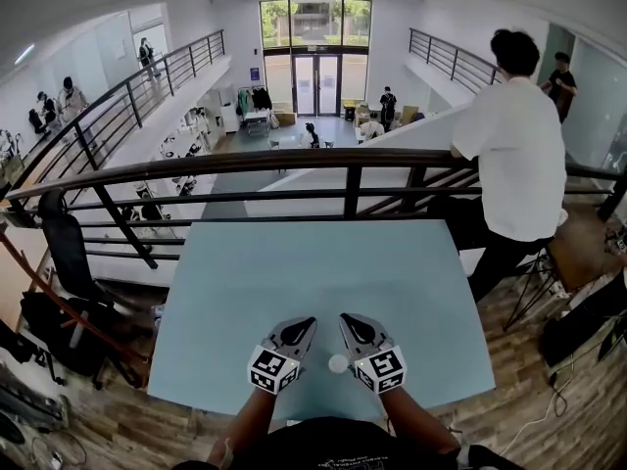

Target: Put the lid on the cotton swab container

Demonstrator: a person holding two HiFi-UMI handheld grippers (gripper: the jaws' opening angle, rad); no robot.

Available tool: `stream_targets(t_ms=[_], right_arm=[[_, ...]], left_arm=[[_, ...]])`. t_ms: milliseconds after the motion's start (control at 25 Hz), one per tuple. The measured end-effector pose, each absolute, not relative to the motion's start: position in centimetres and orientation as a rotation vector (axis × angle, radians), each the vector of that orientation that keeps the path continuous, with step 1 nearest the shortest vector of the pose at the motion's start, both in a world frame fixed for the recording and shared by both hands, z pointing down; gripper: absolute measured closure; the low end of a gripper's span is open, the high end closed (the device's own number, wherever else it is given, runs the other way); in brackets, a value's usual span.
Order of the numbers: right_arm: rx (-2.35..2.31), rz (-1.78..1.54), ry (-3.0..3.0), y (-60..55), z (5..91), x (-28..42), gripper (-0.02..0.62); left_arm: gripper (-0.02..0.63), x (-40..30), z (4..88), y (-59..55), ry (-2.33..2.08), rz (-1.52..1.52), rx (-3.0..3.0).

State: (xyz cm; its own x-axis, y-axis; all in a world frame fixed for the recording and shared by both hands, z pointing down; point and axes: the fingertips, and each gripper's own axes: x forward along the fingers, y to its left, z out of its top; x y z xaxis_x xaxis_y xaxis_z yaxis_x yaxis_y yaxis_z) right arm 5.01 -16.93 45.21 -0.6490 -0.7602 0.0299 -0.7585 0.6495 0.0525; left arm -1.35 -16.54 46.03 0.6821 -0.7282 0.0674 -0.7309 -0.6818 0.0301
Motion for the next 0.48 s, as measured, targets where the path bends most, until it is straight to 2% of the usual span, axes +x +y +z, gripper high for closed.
stream_targets(t_ms=[480], right_arm=[[1.248, -0.005, -2.829, -17.2, 45.3, 4.0, 0.577]], left_arm=[[0.594, -2.6, 46.1, -16.7, -1.290, 0.067, 2.800]])
